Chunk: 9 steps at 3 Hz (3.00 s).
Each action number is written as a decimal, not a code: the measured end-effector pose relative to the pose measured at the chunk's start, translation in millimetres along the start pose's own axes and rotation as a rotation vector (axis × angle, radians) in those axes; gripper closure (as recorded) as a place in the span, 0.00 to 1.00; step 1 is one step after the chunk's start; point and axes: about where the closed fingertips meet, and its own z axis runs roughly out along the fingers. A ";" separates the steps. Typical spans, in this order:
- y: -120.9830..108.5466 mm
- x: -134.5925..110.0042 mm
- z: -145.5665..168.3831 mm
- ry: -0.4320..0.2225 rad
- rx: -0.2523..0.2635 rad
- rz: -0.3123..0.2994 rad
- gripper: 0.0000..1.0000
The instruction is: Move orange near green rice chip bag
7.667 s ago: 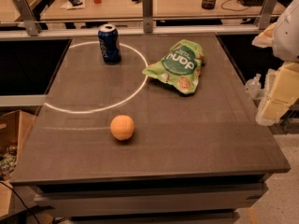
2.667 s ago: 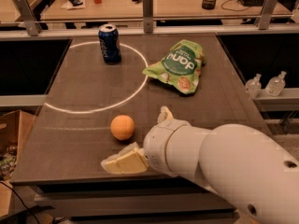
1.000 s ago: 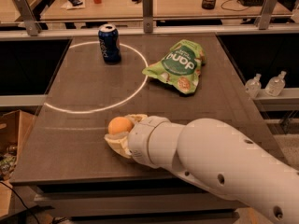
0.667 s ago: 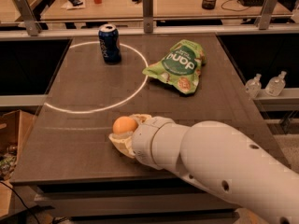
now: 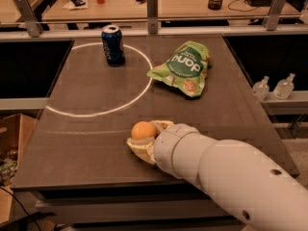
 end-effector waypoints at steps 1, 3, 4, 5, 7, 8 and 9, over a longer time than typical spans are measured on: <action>-0.4 -1.8 -1.3 0.000 0.000 0.000 1.00; -0.5 -2.6 -1.8 0.000 0.000 0.000 1.00; -0.5 -2.7 -1.8 0.000 0.000 0.000 1.00; -0.6 -2.9 -2.0 0.000 0.000 0.000 1.00; -0.7 -2.9 -1.9 0.000 0.000 0.000 1.00; -0.8 -2.9 -1.9 0.000 0.000 0.000 1.00; -0.8 -2.9 -1.9 0.000 0.000 0.000 1.00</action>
Offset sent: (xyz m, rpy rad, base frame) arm 0.0482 -0.0112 0.0054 -0.0476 -0.1418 -0.0566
